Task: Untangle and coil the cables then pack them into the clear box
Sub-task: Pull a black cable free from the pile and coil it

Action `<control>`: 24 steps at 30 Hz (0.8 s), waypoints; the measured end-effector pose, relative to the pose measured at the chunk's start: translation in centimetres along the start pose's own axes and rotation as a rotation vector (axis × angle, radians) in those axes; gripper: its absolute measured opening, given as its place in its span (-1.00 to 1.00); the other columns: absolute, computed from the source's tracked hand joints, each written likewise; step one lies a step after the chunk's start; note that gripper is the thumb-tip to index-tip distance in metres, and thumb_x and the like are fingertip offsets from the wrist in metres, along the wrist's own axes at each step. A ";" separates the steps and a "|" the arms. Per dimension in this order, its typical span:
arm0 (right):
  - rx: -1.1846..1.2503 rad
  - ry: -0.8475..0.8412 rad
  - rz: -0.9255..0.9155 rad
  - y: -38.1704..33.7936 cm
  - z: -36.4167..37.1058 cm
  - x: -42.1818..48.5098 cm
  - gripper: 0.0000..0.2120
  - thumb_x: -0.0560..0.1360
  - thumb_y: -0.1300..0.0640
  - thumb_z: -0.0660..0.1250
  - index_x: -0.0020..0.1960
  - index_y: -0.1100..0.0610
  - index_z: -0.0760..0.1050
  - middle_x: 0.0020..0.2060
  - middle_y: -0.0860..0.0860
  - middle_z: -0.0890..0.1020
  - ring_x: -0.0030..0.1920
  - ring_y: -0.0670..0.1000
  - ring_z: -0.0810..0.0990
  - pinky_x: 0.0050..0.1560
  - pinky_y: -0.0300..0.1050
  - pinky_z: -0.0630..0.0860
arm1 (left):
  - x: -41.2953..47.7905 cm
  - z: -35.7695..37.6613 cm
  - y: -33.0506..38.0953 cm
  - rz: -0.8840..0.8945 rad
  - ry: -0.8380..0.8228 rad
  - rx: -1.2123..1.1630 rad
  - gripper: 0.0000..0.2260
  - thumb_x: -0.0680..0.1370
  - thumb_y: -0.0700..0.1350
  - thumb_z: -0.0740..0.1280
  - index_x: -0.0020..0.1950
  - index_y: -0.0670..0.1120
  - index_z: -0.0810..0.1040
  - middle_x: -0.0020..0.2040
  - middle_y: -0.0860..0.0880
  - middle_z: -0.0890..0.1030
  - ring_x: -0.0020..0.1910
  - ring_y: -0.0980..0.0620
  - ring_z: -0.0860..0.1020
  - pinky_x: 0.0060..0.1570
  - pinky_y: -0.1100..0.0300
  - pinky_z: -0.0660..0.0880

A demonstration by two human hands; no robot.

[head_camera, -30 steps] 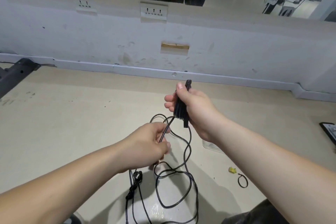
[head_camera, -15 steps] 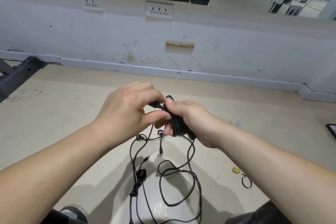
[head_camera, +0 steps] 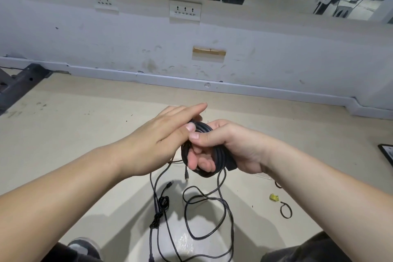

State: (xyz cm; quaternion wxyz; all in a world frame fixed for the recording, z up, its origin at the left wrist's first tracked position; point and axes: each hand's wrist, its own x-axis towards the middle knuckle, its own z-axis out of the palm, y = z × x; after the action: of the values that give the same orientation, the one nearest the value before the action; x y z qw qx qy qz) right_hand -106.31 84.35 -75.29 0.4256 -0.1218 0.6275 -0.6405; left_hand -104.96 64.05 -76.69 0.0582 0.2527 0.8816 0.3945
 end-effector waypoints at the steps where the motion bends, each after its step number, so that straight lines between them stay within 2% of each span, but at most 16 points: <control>1: 0.019 0.006 0.000 0.0 -0.1 0.0 -0.75 0.54 0.05 0.35 -0.25 0.16 0.50 -0.25 0.23 0.67 -0.41 0.03 0.53 -0.35 -0.21 0.49 | 0.1 0.2 0.3 -0.037 0.015 -0.144 -0.54 0.67 0.08 0.09 0.59 0.13 0.35 0.29 0.21 0.58 0.41 0.21 0.43 0.40 0.20 0.32; 3: 0.081 0.000 0.020 -0.1 -0.4 0.0 -0.74 0.53 0.04 0.33 -0.30 0.12 0.49 -0.26 0.24 0.68 -0.42 0.04 0.55 -0.34 -0.21 0.50 | 0.3 0.6 0.7 -0.124 0.077 -0.416 -0.63 0.63 0.04 0.19 0.42 0.15 0.53 0.07 0.17 0.69 0.21 0.20 0.59 0.28 0.16 0.44; 5: 0.175 -0.004 0.052 -0.3 -0.8 -0.1 -0.74 0.51 0.04 0.32 -0.32 0.12 0.52 -0.26 0.25 0.68 -0.42 0.04 0.57 -0.32 -0.22 0.52 | 0.5 1.2 1.1 -0.191 0.128 -0.613 -0.77 0.64 0.00 0.26 0.24 0.14 0.62 -0.05 0.06 0.70 -0.01 0.12 0.66 0.09 0.15 0.56; 7: 0.217 0.018 0.074 -0.3 -0.9 -0.1 -0.76 0.48 0.06 0.34 -0.32 0.14 0.57 -0.25 0.25 0.69 -0.41 0.04 0.60 -0.32 -0.22 0.53 | 0.5 1.7 1.5 -0.227 0.138 -0.707 -0.82 0.71 -0.06 0.26 0.19 0.11 0.64 0.00 -0.17 0.68 -0.12 0.02 0.65 -0.12 0.18 0.61; 8: 0.224 0.037 0.082 -0.3 -0.9 -0.1 -0.79 0.46 0.07 0.36 -0.29 0.16 0.59 -0.24 0.24 0.69 -0.40 0.03 0.61 -0.33 -0.23 0.54 | 0.5 1.9 1.5 -0.238 0.147 -0.700 -0.81 0.72 -0.08 0.24 0.19 0.09 0.64 0.05 -0.22 0.66 -0.15 0.01 0.64 -0.17 0.19 0.61; 11: 0.299 0.123 0.113 -0.5 -1.1 -0.2 -0.83 0.42 0.13 0.43 -0.14 0.25 0.61 -0.19 0.24 0.70 -0.35 0.03 0.66 -0.35 -0.24 0.60 | 0.9 2.2 1.4 -0.266 0.181 -0.657 -0.81 0.72 -0.05 0.23 0.22 0.08 0.63 0.10 -0.14 0.70 -0.12 0.04 0.67 -0.07 0.06 0.67; 15: 0.340 0.280 0.115 -0.6 -1.1 -0.3 -0.74 0.44 0.19 0.50 0.05 0.31 0.62 -0.19 0.22 0.69 -0.40 0.01 0.66 -0.37 -0.25 0.63 | 1.4 2.5 1.2 -0.297 0.187 -0.683 -0.80 0.73 -0.03 0.23 0.22 0.12 0.63 0.12 -0.15 0.71 -0.04 -0.07 0.70 0.08 -0.09 0.67; 18: 0.255 0.396 0.045 -0.1 -0.5 -0.6 -0.84 0.52 0.19 0.47 -0.01 0.30 0.62 -0.25 0.22 0.67 -0.42 0.04 0.59 -0.42 -0.21 0.58 | 1.7 3.0 1.2 -0.313 0.158 -0.725 -0.80 0.74 0.00 0.20 0.24 0.10 0.61 0.12 -0.22 0.69 -0.03 -0.09 0.69 0.14 -0.18 0.63; 21: 0.172 0.505 -0.071 0.3 -0.1 -0.9 -0.85 0.50 0.18 0.50 -0.12 0.25 0.59 -0.32 0.19 0.62 -0.45 0.05 0.53 -0.43 -0.18 0.54 | 2.1 3.3 1.4 -0.287 0.156 -0.753 -0.80 0.74 0.00 0.20 0.25 0.08 0.59 0.02 -0.21 0.70 -0.08 -0.05 0.68 0.06 -0.05 0.66; 24: 0.098 0.670 -0.122 0.4 -0.8 -1.3 -0.69 0.39 0.13 0.62 -0.07 0.20 0.52 -0.32 0.11 0.56 -0.46 0.03 0.54 -0.40 -0.14 0.54 | 2.7 3.7 1.8 -0.292 0.219 -0.747 -0.82 0.73 -0.02 0.21 0.23 0.04 0.59 -0.06 -0.07 0.68 -0.14 0.03 0.63 -0.11 0.16 0.63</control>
State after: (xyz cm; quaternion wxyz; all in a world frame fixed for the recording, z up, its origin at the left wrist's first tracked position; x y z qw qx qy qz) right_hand -105.93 85.92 -75.32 0.1619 0.0786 0.6925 -0.6986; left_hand -105.42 68.83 -77.59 0.1071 0.0432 0.7054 0.6993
